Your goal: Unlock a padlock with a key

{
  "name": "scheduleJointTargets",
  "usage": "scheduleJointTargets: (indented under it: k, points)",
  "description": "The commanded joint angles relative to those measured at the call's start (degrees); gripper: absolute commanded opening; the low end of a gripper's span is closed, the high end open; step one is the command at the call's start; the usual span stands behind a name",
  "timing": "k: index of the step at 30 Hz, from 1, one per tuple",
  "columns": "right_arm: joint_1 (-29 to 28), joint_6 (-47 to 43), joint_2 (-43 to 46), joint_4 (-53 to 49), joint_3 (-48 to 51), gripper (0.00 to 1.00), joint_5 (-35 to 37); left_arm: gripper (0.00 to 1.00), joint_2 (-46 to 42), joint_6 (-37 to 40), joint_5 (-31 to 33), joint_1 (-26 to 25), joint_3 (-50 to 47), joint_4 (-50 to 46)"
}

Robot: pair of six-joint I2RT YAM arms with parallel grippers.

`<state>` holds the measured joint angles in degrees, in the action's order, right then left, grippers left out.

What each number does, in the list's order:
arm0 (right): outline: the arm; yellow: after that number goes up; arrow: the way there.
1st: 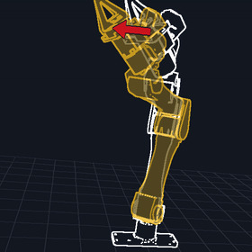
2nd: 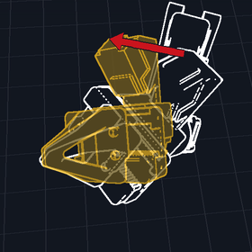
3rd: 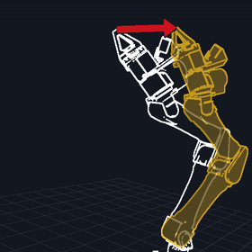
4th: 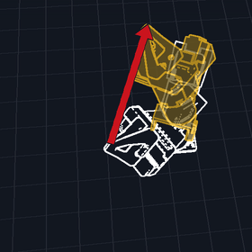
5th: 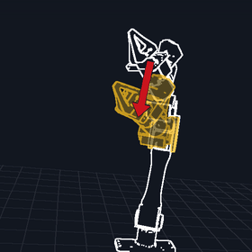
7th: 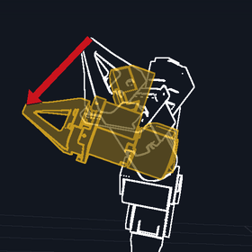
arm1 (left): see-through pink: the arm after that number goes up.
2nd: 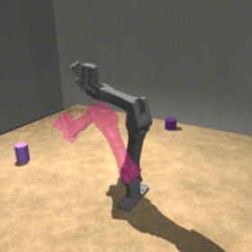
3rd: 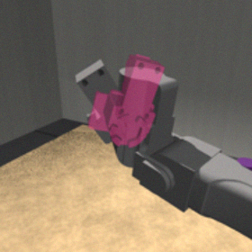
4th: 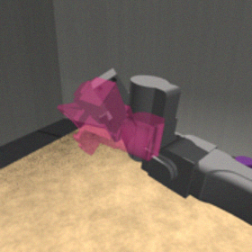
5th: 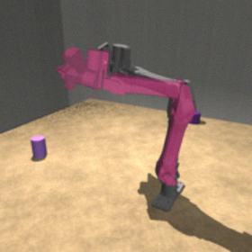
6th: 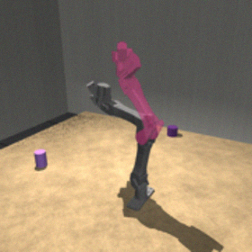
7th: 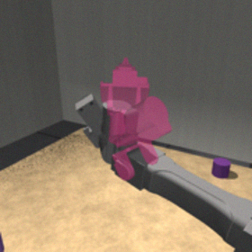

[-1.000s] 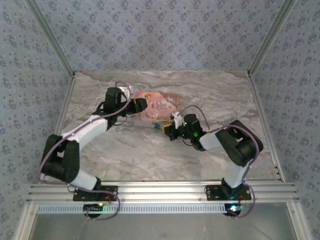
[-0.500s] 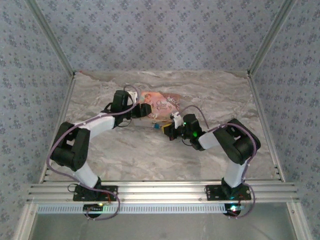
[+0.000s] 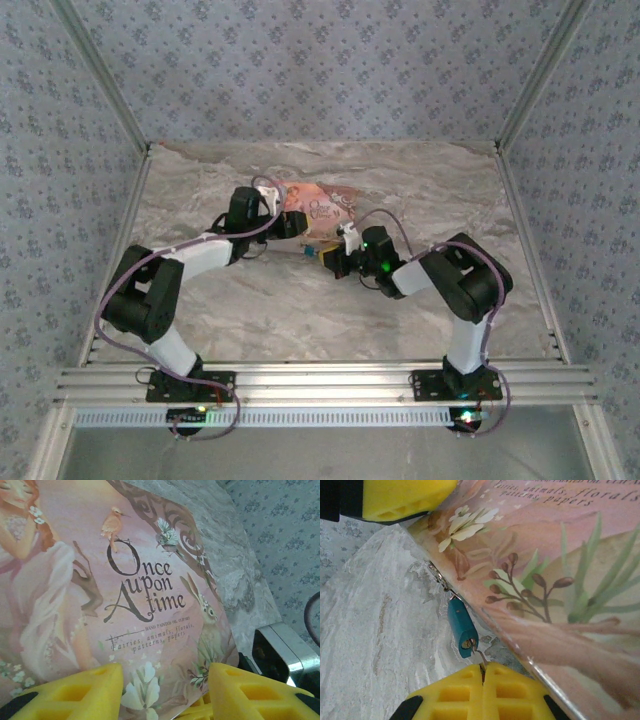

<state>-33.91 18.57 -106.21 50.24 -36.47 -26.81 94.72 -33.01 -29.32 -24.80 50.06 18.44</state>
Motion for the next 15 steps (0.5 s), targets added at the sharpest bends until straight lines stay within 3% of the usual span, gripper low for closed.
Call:
scheduleJointTargets:
  k: [1, 15]
  points:
    - [-0.7, 1.36, -1.05, 3.4, -2.41, 0.0, -1.11, 0.49, 1.17, -1.15, -0.3, -0.52, -2.89, -4.75]
    - [-1.4, 1.38, -1.98, 2.59, -3.54, 0.0, -0.61, 0.48, 2.76, 1.0, 2.31, -1.76, -2.81, -8.43]
